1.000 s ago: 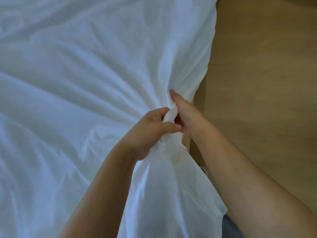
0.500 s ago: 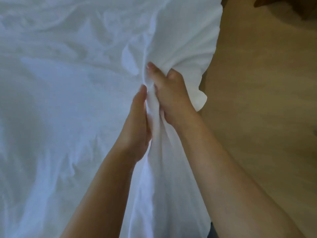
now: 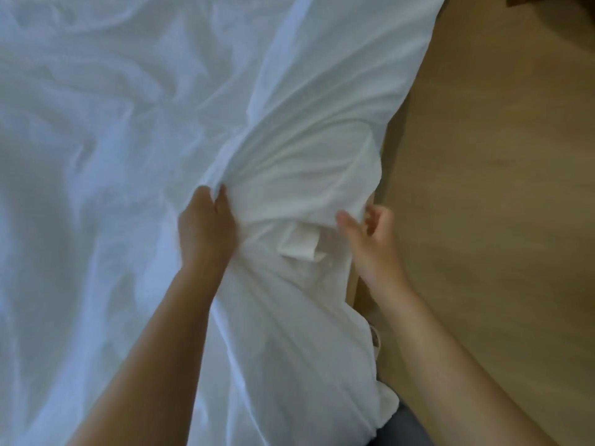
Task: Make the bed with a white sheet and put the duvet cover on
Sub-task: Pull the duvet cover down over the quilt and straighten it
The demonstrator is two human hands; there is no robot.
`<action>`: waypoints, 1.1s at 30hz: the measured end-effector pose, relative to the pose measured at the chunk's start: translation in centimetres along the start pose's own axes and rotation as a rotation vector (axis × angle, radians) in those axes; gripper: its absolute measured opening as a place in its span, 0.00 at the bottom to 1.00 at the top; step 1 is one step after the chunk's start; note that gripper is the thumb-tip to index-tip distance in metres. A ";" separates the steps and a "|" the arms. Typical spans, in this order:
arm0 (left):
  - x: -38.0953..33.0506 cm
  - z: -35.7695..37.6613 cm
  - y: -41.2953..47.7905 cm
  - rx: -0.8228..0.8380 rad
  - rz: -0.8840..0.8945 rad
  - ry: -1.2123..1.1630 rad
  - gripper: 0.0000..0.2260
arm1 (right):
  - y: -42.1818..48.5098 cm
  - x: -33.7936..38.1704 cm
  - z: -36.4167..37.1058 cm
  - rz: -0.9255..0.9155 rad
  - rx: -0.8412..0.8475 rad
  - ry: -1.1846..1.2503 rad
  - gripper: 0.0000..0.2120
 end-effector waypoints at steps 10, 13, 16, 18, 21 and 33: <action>1.1 8.2 -2.4 0.246 0.122 0.132 0.13 | 3.1 -1.9 5.0 0.073 0.151 0.060 0.18; 2.7 8.0 -3.2 0.257 0.109 0.132 0.11 | 3.2 -3.4 5.6 0.163 0.203 0.080 0.25; 4.5 7.8 -4.1 0.268 0.043 0.082 0.08 | 2.6 -4.9 5.9 0.206 0.233 0.075 0.35; 5.0 7.9 -4.6 0.261 0.035 0.064 0.08 | 2.5 -5.6 6.6 0.215 0.265 -0.064 0.43; 5.7 8.3 -5.0 0.281 -0.005 0.059 0.09 | 2.1 -6.8 7.4 0.286 0.301 -0.340 0.49; 8.1 9.8 -8.2 0.435 -0.074 -0.047 0.11 | -3.3 -13.4 10.0 0.354 0.425 -0.520 0.47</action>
Point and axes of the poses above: each hand's wrist, its own y-axis towards the middle knuckle, its own z-axis out of the palm, x = y × z, the point moved 8 cm from there along y, towards the middle knuckle, and after that the axes turned 14 degrees about x, right-handed, at the moved point
